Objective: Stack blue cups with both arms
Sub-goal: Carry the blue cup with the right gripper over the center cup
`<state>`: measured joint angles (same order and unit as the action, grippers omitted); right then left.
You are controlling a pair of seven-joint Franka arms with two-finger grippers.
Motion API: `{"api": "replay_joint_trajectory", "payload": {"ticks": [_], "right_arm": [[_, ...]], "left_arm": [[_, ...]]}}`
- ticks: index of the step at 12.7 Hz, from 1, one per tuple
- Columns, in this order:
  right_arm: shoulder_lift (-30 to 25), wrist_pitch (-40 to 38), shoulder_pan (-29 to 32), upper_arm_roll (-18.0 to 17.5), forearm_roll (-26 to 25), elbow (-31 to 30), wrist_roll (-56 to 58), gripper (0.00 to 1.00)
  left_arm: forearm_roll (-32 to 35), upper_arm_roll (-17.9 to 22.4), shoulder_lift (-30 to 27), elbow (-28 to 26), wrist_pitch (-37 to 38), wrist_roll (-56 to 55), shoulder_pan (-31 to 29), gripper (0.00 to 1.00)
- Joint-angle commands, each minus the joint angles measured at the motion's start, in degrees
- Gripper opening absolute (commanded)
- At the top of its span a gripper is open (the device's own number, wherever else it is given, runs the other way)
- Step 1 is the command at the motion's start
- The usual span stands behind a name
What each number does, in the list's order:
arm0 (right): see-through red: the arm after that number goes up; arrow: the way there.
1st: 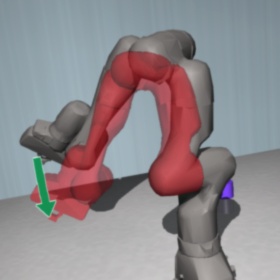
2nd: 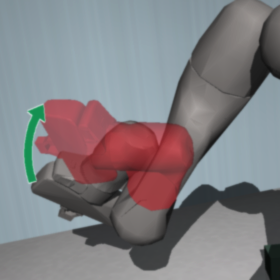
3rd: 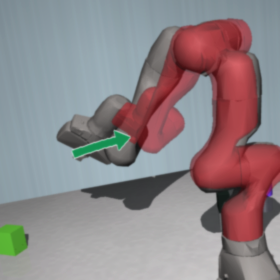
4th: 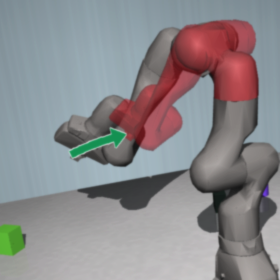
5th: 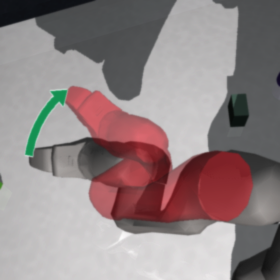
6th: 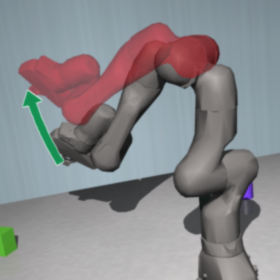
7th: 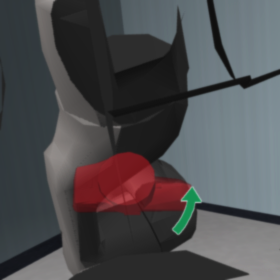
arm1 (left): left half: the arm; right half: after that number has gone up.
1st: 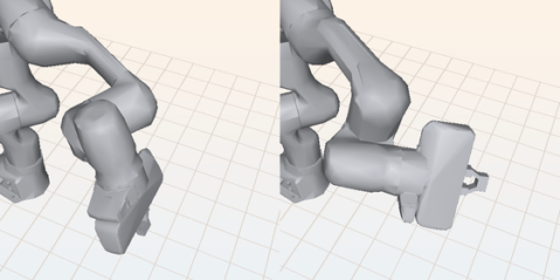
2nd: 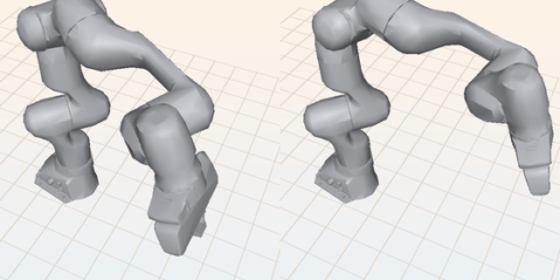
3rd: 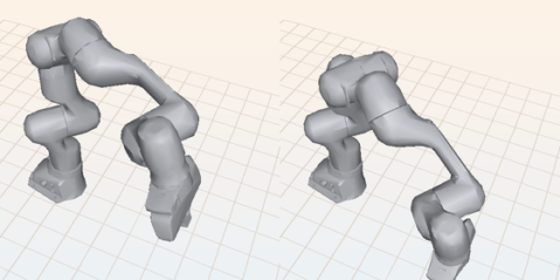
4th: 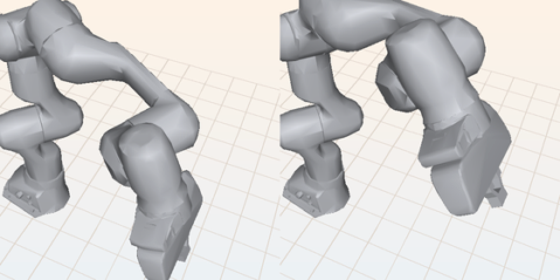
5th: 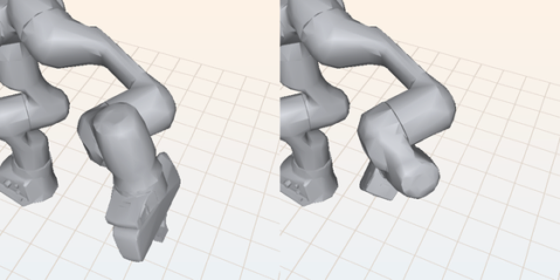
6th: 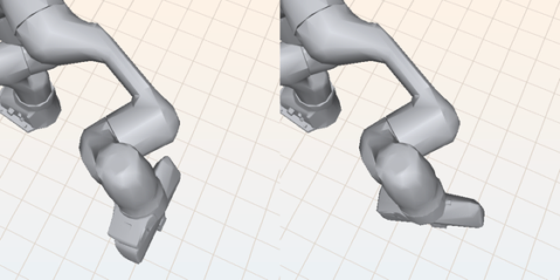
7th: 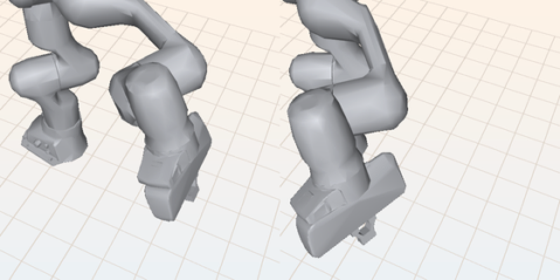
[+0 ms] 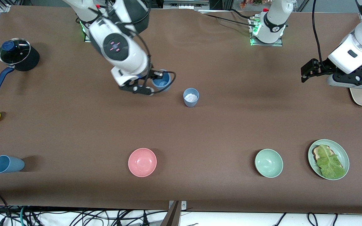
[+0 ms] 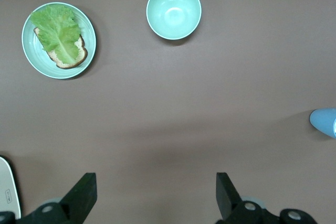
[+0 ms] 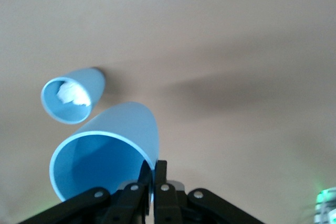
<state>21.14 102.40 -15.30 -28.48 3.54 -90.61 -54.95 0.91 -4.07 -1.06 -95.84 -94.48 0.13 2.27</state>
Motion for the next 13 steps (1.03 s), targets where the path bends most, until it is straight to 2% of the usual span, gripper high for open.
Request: {"api": "replay_joint_trajectory", "payload": {"ticks": [1,3,7,13], "right_arm": [[3.54,-0.71,-4.55,0.18,-2.05,6.39,-6.47,0.0],[5.39,0.07,-6.58,0.18,-3.45,8.95,-9.72,0.0],[8.9,4.29,-10.79,0.18,-8.36,9.14,-15.87,0.0],[9.26,4.65,-11.42,0.35,-8.82,9.22,-17.03,0.0]], "left_arm": [[-0.82,0.2,-0.61,-0.58,0.26,1.1,-0.33,1.0],[-0.82,0.2,0.18,0.3,0.08,1.1,-0.33,1.0],[-0.82,0.02,1.24,1.8,0.17,0.75,0.02,1.0],[-0.82,-0.15,1.15,1.88,0.35,0.75,0.46,1.0]]}}
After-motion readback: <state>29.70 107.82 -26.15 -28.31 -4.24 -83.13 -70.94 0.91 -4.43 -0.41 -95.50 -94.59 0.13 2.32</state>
